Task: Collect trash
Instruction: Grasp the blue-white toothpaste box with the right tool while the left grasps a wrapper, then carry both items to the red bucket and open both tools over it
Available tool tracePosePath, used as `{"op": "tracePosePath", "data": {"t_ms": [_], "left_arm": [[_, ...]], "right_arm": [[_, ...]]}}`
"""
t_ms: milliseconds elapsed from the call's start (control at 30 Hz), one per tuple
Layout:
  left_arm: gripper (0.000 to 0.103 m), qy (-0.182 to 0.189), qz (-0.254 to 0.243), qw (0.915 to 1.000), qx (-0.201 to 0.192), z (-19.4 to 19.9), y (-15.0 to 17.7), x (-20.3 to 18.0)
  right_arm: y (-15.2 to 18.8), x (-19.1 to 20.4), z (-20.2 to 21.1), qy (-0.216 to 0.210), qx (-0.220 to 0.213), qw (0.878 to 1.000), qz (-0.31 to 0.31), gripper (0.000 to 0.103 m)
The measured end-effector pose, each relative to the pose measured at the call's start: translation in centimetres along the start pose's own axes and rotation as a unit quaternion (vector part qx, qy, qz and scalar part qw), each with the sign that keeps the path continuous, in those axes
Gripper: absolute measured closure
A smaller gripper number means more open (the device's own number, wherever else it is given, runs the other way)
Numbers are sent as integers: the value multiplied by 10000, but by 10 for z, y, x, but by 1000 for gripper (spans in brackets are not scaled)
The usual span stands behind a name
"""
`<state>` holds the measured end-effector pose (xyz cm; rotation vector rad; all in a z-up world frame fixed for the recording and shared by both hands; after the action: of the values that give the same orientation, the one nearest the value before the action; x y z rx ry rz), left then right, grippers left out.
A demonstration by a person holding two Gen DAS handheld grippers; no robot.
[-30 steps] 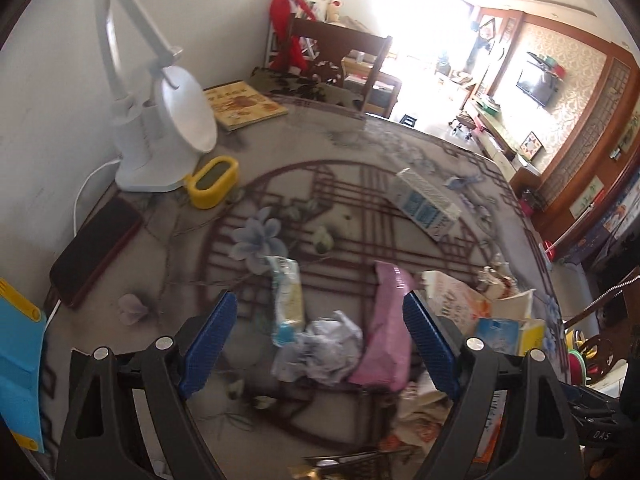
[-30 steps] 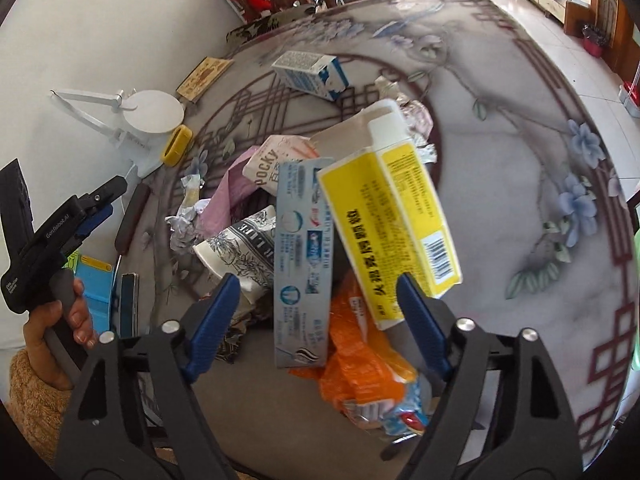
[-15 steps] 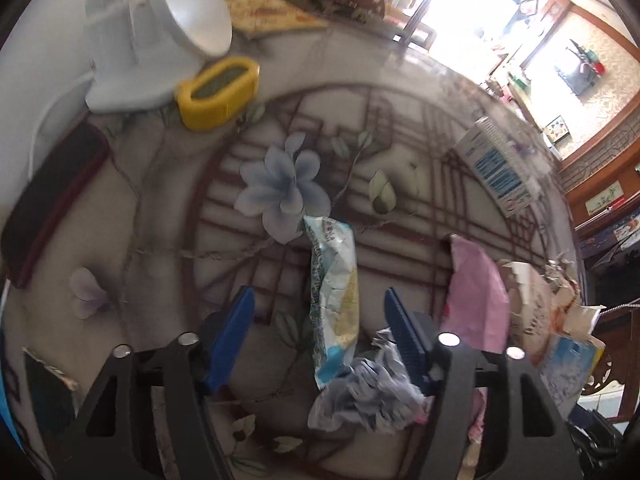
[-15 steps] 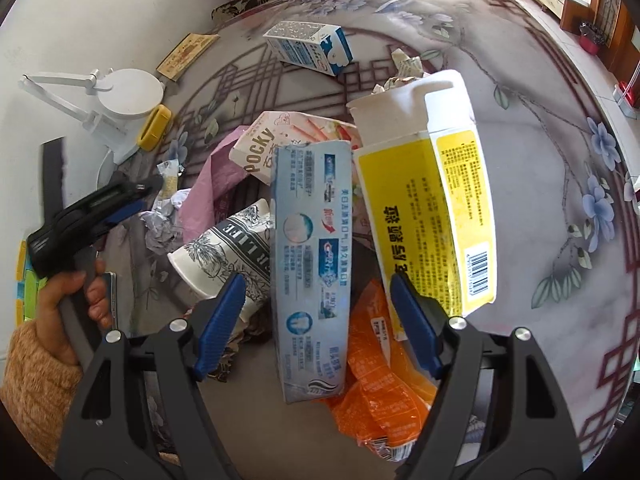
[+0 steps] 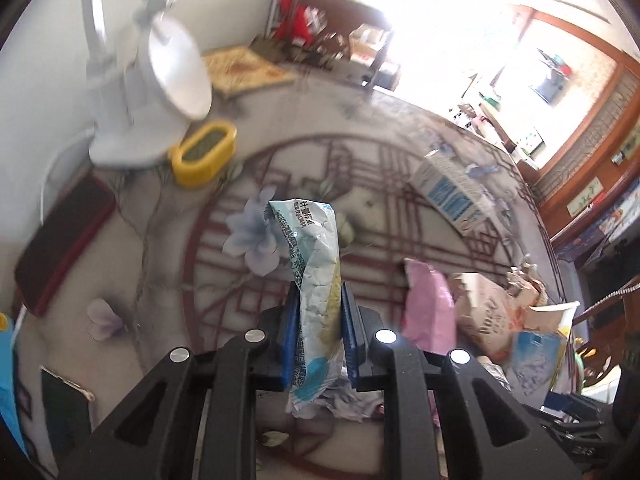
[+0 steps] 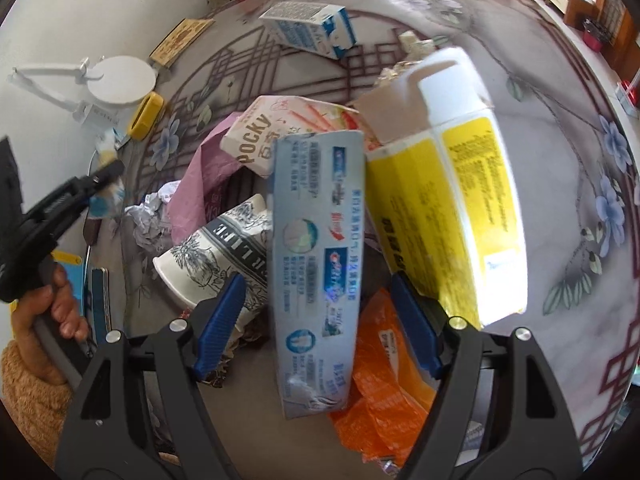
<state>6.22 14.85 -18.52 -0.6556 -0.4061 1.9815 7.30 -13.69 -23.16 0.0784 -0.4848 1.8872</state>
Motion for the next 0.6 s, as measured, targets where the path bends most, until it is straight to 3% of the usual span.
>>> {"op": "tracePosePath", "data": {"t_ms": [67, 267, 600], "left_arm": [[86, 44, -77, 9999, -97, 10, 0, -4], [86, 250, -456, 9984, -218, 22, 4, -37], [85, 687, -848, 9934, -341, 56, 16, -83]], "right_arm": [[-1, 5, 0, 10, 5, 9999, 125, 63], [-3, 12, 16, -3, -248, 9992, 320, 67], [0, 2, 90, -22, -1227, 9924, 100, 67]]}}
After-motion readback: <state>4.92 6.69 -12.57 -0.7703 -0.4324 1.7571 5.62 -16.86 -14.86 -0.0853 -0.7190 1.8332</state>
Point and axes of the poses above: each gripper's, at about its wrist camera, not at the fingertips, and z roughly against the way its jaws point, x to its left, y to its underside, the point moved 4 cm from there along -z, roughly the way its jaws point, and after that the axes turned 5 degrees about z, right-handed, at the moved point
